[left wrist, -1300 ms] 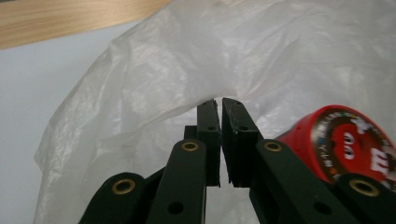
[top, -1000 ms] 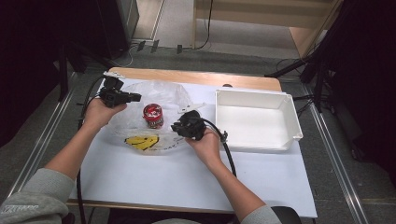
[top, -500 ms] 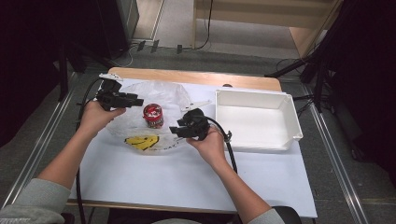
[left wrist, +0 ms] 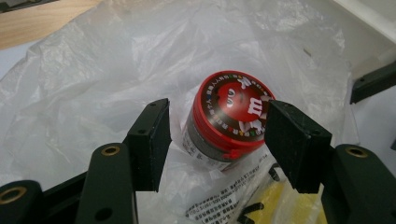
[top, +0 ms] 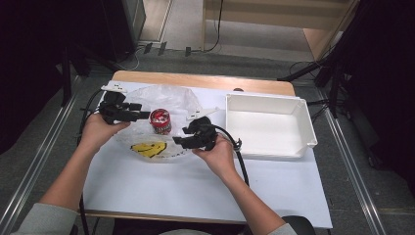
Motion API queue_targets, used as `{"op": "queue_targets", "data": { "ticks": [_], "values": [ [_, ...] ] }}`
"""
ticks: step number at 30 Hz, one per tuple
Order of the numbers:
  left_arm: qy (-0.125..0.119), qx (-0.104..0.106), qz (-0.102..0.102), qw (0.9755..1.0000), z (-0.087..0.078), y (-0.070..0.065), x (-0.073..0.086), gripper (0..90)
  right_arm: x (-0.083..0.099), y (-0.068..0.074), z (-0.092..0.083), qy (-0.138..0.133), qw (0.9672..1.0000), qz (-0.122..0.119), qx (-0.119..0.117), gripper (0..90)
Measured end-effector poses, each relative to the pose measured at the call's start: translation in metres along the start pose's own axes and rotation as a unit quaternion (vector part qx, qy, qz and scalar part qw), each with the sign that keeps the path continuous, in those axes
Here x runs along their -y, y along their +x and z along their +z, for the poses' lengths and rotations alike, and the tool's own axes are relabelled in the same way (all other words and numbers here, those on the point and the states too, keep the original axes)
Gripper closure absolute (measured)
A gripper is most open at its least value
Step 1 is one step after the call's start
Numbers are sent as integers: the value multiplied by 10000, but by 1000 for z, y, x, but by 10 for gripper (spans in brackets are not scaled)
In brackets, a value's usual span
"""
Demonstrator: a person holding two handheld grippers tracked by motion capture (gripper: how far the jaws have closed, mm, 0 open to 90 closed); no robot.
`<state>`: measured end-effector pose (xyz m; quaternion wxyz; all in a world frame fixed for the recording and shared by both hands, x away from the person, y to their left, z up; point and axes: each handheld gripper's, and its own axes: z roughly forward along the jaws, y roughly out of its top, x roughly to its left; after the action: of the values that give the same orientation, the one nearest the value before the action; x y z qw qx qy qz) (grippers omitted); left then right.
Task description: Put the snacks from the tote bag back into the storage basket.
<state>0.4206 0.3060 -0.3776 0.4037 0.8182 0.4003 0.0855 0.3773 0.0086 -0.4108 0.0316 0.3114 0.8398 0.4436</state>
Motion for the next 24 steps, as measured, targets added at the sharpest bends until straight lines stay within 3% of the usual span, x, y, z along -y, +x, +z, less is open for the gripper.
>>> {"op": "queue_targets", "data": {
  "ticks": [6, 15, 24],
  "values": [
    [-159, 96, -62, 9998, -5, -5, 8, 411, -1, -1, 7, 36, 10000, -23, -8, 477],
    [-124, 35, -115, 9999, -16, -8, 20, 400, -10, 1, 13, 5, 9999, -119, -50, 458],
    [-69, -80, -109, 9999, -17, -4, 26, 398, -17, -3, 21, -119, 9999, 1, -50, 406]
  ]
}}
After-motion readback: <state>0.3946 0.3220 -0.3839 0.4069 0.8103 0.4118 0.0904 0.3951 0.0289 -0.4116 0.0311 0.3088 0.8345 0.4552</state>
